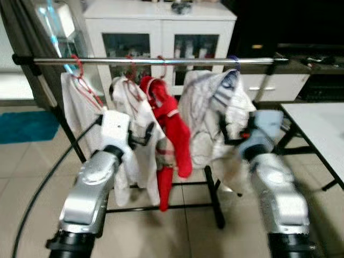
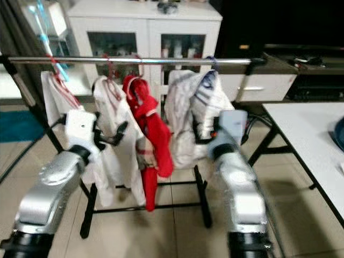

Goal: Hang hanger

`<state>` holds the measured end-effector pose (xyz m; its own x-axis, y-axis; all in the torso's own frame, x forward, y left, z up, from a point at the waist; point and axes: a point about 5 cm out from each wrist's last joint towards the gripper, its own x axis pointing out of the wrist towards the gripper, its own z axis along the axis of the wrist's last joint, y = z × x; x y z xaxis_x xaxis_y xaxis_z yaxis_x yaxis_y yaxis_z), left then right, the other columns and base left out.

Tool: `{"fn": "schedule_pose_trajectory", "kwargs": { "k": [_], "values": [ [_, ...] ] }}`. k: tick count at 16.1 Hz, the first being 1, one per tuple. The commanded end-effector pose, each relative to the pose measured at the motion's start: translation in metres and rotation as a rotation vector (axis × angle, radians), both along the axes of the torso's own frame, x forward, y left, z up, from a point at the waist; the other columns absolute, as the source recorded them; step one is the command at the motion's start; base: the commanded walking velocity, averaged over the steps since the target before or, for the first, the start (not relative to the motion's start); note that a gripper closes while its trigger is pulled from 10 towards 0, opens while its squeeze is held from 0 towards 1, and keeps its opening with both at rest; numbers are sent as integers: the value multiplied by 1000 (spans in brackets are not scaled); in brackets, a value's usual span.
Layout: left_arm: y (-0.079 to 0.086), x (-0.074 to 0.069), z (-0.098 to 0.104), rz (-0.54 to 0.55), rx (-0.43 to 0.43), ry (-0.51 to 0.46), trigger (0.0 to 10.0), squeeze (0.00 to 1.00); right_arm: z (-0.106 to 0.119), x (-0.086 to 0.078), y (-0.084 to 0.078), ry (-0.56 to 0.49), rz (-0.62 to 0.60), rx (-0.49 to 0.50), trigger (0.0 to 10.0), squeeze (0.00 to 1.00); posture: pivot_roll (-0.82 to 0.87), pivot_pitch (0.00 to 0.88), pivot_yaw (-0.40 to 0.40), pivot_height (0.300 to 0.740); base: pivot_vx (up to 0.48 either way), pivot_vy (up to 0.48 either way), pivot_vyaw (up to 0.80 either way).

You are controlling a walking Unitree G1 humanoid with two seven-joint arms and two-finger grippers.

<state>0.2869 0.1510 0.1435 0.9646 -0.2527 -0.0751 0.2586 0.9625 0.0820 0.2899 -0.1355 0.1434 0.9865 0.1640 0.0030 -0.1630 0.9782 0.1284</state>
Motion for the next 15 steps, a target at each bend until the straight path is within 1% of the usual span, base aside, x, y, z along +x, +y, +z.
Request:
{"fn": "schedule_pose_trajectory", "kwargs": {
  "k": [1, 2, 3, 4, 5, 6, 7, 8, 10, 11, 15],
  "values": [
    [-4, 2, 3, -12, -5, -7, 10000, 1000, 3, 1, -10, -11, -24, -8, 10000, 1000, -52, 0, -17, 740, 315, 0, 0],
    [-4, 3, 3, -13, -6, -8, 10000, 1000, 5, 2, -11, -26, -25, -52, 10000, 1000, -55, 0, -17, 740, 311, 0, 0],
    [-2, 4, 1, 20, -6, 1, 10000, 1000, 6, 4, -12, -58, -28, -154, 10000, 1000, -56, 0, -17, 740, 0, 0, 0],
    [1, 6, 0, 60, -24, 16, 10000, 1000, 7, 5, -11, -68, -3, -180, 10000, 1000, -57, 0, -18, 740, 0, 0, 0],
    [2, 6, 1, 54, -18, 7, 10000, 1000, 10, 5, -11, -114, -24, -165, 10000, 1000, -59, 0, -20, 740, 0, 0, 794],
    [3, 5, 1, 46, -8, -3, 10000, 1000, 10, 4, -10, -135, -38, -203, 10000, 1000, -59, 0, -20, 740, 0, 0, 763],
    [2, 6, 2, 50, -5, -6, 10000, 1000, 8, 4, -8, -105, -11, -171, 10000, 1000, -58, 0, -22, 740, 0, 0, 763],
    [2, 8, 3, 59, -7, -8, 10000, 1000, 7, 5, -8, -91, -13, -145, 10000, 1000, -55, 0, -24, 740, 0, 0, 763],
    [2, 8, 4, 62, -8, -11, 10000, 1000, 8, 6, -9, -92, -27, -153, 10000, 1000, -55, 0, -27, 740, 0, 0, 756],
    [2, 9, 4, 64, -7, -12, 10000, 1000, 8, 7, -10, -92, -29, -156, 10000, 1000, -55, 0, -27, 740, 0, -259, 675],
    [1, 11, 4, 62, 0, -19, 10000, 1000, 4, 10, -8, -52, -33, -145, 10000, 1000, -48, 0, -32, 740, 0, -384, 0]
  ]
}}
